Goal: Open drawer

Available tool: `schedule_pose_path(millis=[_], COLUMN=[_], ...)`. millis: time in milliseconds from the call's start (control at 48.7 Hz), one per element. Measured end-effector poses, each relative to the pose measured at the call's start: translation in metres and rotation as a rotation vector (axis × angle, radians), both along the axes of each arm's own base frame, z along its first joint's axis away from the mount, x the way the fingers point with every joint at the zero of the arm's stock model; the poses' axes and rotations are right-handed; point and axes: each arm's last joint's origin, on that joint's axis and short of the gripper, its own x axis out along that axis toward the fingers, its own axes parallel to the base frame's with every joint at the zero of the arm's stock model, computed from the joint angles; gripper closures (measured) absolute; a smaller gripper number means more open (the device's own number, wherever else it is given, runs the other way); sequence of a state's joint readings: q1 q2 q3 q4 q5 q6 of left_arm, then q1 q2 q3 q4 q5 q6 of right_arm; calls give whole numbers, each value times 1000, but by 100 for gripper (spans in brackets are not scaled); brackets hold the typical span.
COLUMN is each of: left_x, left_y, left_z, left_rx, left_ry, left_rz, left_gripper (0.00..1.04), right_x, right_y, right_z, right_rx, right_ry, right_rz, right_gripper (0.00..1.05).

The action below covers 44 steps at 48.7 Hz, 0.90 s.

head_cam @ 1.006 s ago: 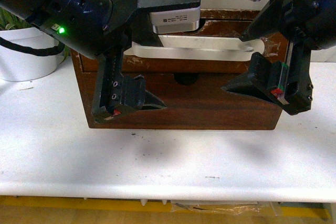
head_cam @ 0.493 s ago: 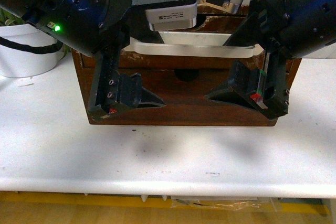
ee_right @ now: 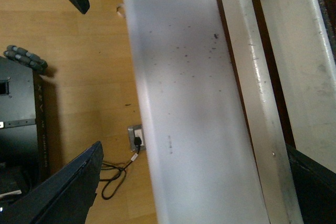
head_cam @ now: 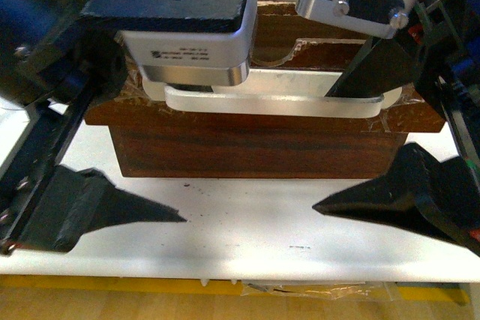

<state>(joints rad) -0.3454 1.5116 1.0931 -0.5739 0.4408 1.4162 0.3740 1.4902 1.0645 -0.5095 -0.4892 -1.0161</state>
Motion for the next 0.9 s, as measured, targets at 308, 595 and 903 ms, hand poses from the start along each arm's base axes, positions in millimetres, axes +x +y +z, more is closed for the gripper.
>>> schedule_pose_path(millis=[308,595,903], left_x=[-29,-64,-94], left_y=[2,14,63], left_z=[-2,23,-9], left_rx=[-141,-563,-816], left_ry=[-11,-70,-163], left_rz=[-40,-4,467], left_gripper=[6,6,6], right_x=[-22,-51,-88], right_y=[-4,-29,-74], right_z=[-8,9,-9], right_rx=[62,225,371], right_ry=[-25,-177,-382], right_rz=[-11,-94,-425], right_gripper=[9,9,9])
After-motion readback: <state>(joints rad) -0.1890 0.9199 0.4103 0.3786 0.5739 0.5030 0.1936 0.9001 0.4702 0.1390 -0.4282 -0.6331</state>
